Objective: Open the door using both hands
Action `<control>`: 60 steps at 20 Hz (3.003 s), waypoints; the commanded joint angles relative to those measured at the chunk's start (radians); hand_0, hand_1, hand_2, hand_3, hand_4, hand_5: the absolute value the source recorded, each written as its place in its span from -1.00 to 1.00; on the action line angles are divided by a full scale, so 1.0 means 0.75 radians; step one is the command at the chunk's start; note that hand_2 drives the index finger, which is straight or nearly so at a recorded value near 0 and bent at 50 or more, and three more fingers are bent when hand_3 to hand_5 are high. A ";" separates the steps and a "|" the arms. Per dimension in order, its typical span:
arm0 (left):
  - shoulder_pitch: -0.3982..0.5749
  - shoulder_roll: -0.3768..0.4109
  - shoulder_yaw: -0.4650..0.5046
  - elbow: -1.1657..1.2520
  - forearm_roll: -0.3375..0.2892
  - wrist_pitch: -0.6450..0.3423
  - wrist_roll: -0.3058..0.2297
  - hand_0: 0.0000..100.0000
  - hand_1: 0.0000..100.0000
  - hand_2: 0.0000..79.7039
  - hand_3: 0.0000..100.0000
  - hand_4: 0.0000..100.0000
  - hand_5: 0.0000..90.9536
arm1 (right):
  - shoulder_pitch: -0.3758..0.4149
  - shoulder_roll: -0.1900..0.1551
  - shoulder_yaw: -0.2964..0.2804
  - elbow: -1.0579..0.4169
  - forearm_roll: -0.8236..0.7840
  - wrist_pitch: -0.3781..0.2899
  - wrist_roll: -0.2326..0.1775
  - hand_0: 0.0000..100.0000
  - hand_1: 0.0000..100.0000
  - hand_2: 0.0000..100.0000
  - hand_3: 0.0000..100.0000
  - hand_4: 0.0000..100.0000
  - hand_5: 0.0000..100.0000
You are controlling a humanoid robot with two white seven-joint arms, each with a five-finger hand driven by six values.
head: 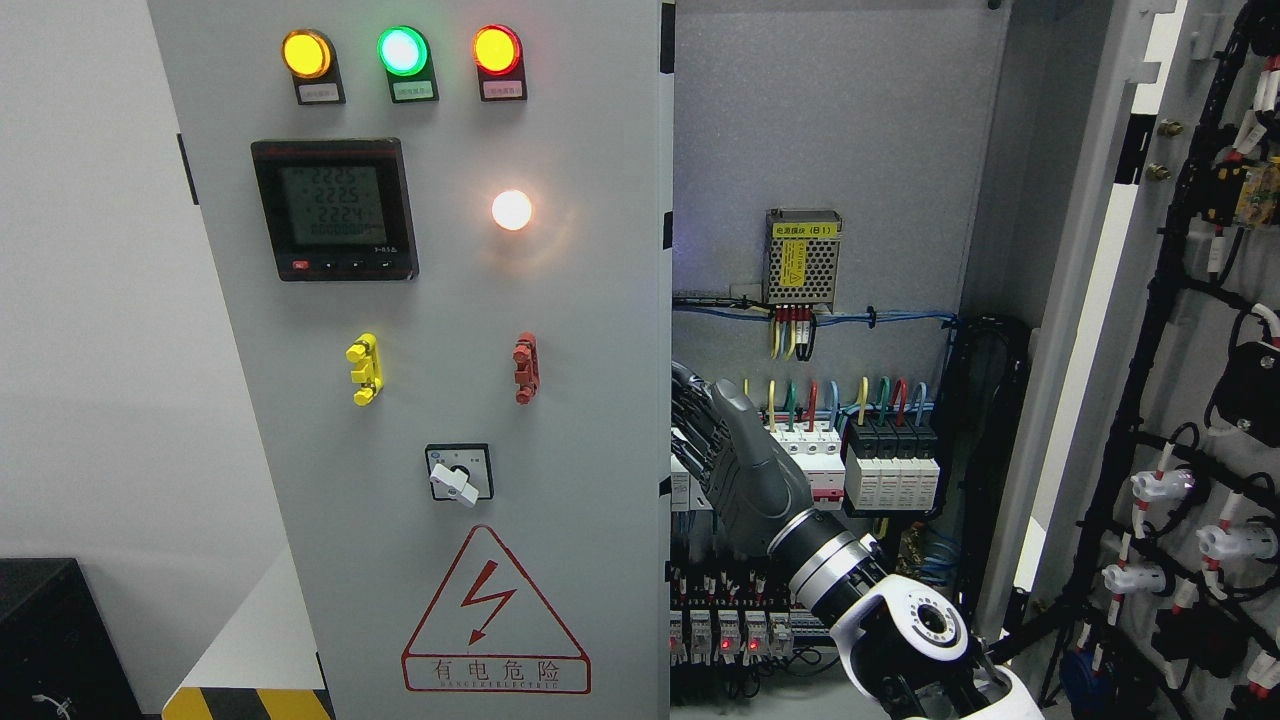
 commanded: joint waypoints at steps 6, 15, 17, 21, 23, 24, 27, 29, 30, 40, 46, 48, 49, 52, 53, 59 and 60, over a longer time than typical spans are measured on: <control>0.039 -0.003 -0.008 -0.002 -0.002 0.006 -0.003 -0.76 0.11 -1.00 -1.00 -1.00 -1.00 | -0.018 -0.002 -0.001 0.021 -0.008 0.001 0.012 -0.85 -0.73 -1.00 -1.00 -1.00 -1.00; 0.039 -0.005 -0.010 -0.004 -0.002 0.006 -0.005 -0.76 0.11 -1.00 -1.00 -1.00 -1.00 | -0.039 -0.004 0.001 0.051 -0.077 0.005 0.063 -0.85 -0.73 -1.00 -1.00 -1.00 -1.00; 0.039 -0.005 -0.008 -0.004 -0.002 0.006 -0.005 -0.76 0.11 -1.00 -1.00 -1.00 -1.00 | -0.045 -0.002 -0.005 0.055 -0.079 0.035 0.065 -0.85 -0.73 -1.00 -1.00 -1.00 -1.00; 0.039 -0.005 -0.008 -0.004 -0.002 0.006 -0.005 -0.76 0.11 -1.00 -1.00 -1.00 -1.00 | -0.045 -0.002 -0.012 0.064 -0.079 0.038 0.067 -0.85 -0.73 -1.00 -1.00 -1.00 -1.00; 0.039 -0.005 -0.008 -0.004 -0.002 0.006 -0.005 -0.76 0.11 -1.00 -1.00 -1.00 -1.00 | -0.047 -0.002 -0.014 0.064 -0.079 0.036 0.087 -0.85 -0.73 -1.00 -1.00 -1.00 -1.00; 0.039 -0.005 -0.008 -0.004 -0.002 0.006 -0.005 -0.76 0.11 -1.00 -1.00 -1.00 -1.00 | -0.047 -0.002 -0.016 0.064 -0.079 0.038 0.100 -0.85 -0.73 -1.00 -1.00 -1.00 -1.00; 0.039 -0.005 -0.008 -0.004 -0.002 0.006 -0.005 -0.76 0.11 -1.00 -1.00 -1.00 -1.00 | -0.047 -0.002 -0.016 0.066 -0.079 0.036 0.108 -0.85 -0.73 -1.00 -1.00 -1.00 -1.00; 0.039 -0.005 -0.008 -0.004 -0.002 0.006 -0.005 -0.76 0.11 -1.00 -1.00 -1.00 -1.00 | -0.047 -0.004 -0.018 0.068 -0.081 0.036 0.110 -0.85 -0.73 -1.00 -1.00 -1.00 -1.00; 0.039 -0.005 -0.008 -0.004 -0.002 0.006 -0.005 -0.76 0.11 -1.00 -1.00 -1.00 -1.00 | -0.051 -0.004 -0.018 0.074 -0.081 0.036 0.110 -0.85 -0.73 -1.00 -1.00 -1.00 -1.00; 0.039 -0.005 -0.008 -0.004 -0.002 0.006 -0.005 -0.76 0.11 -1.00 -1.00 -1.00 -1.00 | -0.053 -0.004 -0.020 0.082 -0.079 0.038 0.202 -0.85 -0.73 -1.00 -1.00 -1.00 -1.00; 0.039 -0.005 -0.008 -0.004 -0.002 0.006 -0.005 -0.76 0.11 -1.00 -1.00 -1.00 -1.00 | -0.059 -0.004 -0.028 0.090 -0.079 0.040 0.204 -0.85 -0.73 -1.00 -1.00 -1.00 -1.00; 0.039 -0.005 -0.008 -0.004 -0.002 0.006 -0.005 -0.76 0.11 -1.00 -1.00 -1.00 -1.00 | -0.059 -0.004 -0.028 0.096 -0.079 0.042 0.208 -0.85 -0.73 -1.00 -1.00 -1.00 -1.00; 0.039 -0.005 -0.008 -0.004 -0.002 0.006 -0.005 -0.76 0.11 -1.00 -1.00 -1.00 -1.00 | -0.057 -0.004 -0.028 0.096 -0.079 0.042 0.224 -0.85 -0.73 -1.00 -1.00 -1.00 -1.00; 0.039 -0.005 -0.008 -0.004 -0.002 0.006 -0.005 -0.76 0.11 -1.00 -1.00 -1.00 -1.00 | -0.059 -0.004 -0.028 0.096 -0.075 0.052 0.296 -0.85 -0.73 -1.00 -1.00 -1.00 -1.00; 0.039 -0.005 -0.008 -0.004 -0.002 0.006 -0.005 -0.76 0.11 -1.00 -1.00 -1.00 -1.00 | -0.059 -0.004 -0.030 0.098 -0.075 0.062 0.294 -0.85 -0.73 -1.00 -1.00 -1.00 -1.00; 0.039 -0.005 -0.008 -0.004 -0.002 0.006 -0.005 -0.76 0.11 -1.00 -1.00 -1.00 -1.00 | -0.061 -0.004 -0.030 0.102 -0.077 0.064 0.300 -0.85 -0.73 -1.00 -1.00 -1.00 -1.00; 0.039 -0.005 -0.008 -0.004 -0.002 0.006 -0.005 -0.76 0.11 -1.00 -1.00 -1.00 -1.00 | -0.063 -0.004 -0.030 0.102 -0.077 0.064 0.300 -0.85 -0.73 -1.00 -1.00 -1.00 -1.00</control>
